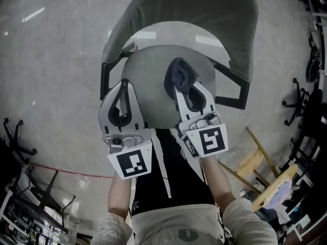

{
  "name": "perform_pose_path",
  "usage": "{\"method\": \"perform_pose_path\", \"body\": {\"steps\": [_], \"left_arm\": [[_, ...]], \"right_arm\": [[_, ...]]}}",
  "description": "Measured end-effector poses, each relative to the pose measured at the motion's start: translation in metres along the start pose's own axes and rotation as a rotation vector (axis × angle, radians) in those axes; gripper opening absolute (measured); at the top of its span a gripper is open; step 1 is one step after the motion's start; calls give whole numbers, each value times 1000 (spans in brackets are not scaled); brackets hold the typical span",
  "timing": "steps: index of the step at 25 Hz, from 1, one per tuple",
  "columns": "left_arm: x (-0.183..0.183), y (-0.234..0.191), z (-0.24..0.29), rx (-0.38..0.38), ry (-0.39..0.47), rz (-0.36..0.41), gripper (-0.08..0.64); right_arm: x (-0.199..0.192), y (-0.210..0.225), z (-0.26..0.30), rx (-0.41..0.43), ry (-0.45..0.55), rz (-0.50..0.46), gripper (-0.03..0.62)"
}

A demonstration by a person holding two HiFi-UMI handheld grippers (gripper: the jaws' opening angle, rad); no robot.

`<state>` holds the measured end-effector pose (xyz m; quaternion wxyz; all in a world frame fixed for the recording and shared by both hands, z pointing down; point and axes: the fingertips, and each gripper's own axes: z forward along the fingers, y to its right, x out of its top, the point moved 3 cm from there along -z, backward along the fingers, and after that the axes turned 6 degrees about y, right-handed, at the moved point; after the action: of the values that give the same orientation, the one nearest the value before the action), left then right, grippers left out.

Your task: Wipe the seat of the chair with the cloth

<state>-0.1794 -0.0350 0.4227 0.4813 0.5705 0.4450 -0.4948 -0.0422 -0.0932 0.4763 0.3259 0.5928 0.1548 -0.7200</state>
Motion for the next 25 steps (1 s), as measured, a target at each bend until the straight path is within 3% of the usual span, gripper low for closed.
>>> {"method": "perform_pose_path", "body": {"steps": [7,17,25], "left_arm": [[-23,9,-6,-34,-25,-10,15],[-29,-9,2,-3,-23,-25,15],[-40,-18,1,16,-28,-45,15]], "right_arm": [[-33,-1,8,5,-56,29,58],[-34,-10,47,43,-51,28,58],[-77,-30,96,136,-194,359,58]]}}
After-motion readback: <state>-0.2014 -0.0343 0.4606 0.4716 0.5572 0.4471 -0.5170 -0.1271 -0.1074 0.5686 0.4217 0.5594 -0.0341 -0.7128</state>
